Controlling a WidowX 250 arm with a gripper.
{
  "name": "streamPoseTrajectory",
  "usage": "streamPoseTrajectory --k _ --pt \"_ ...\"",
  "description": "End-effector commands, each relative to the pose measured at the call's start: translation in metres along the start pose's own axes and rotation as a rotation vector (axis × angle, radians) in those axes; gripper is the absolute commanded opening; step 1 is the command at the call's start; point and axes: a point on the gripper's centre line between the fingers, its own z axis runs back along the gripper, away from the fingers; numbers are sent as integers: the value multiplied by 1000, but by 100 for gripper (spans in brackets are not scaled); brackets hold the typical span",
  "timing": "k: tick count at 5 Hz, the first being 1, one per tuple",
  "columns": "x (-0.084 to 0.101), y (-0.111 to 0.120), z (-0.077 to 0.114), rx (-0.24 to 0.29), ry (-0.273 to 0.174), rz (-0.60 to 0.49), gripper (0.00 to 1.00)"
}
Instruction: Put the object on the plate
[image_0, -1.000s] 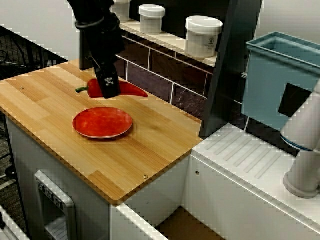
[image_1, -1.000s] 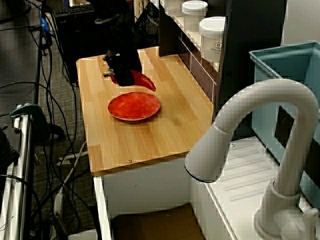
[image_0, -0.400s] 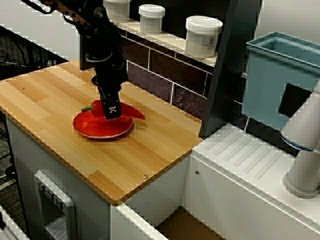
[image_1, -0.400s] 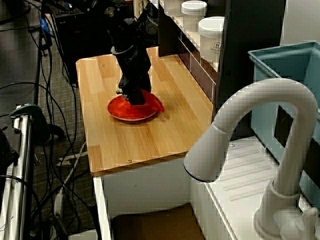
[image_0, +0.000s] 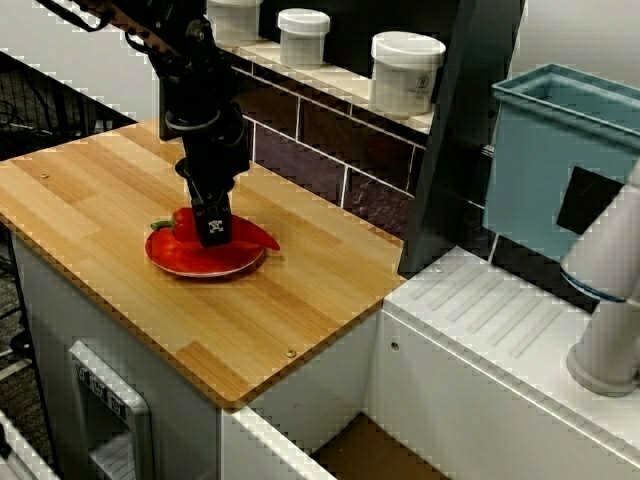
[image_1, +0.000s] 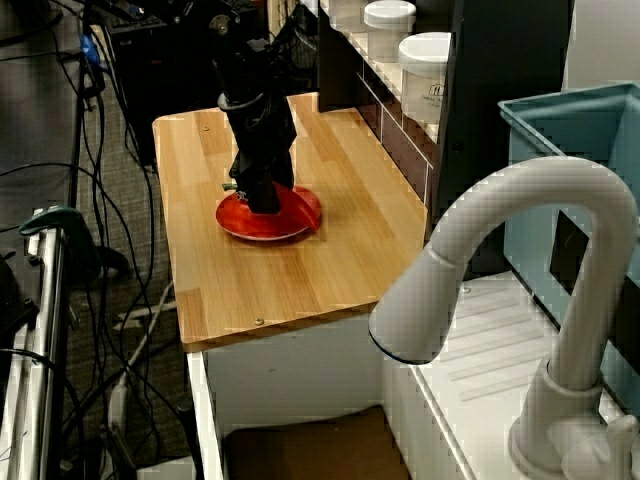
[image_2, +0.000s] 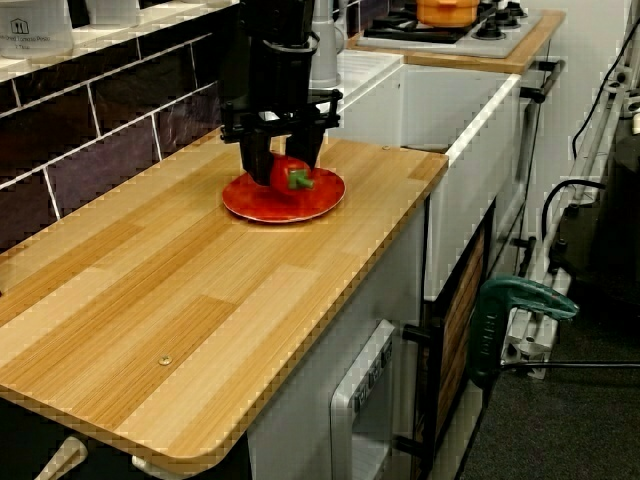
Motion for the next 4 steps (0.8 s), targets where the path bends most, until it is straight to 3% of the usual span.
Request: streamPoseTrajectory --k 1,3,4 --pt "-2 9 19 43 -38 13 100" --pt "0 9 30 29 -49 15 100" --pt "-1 10 37 54 -64 54 100"
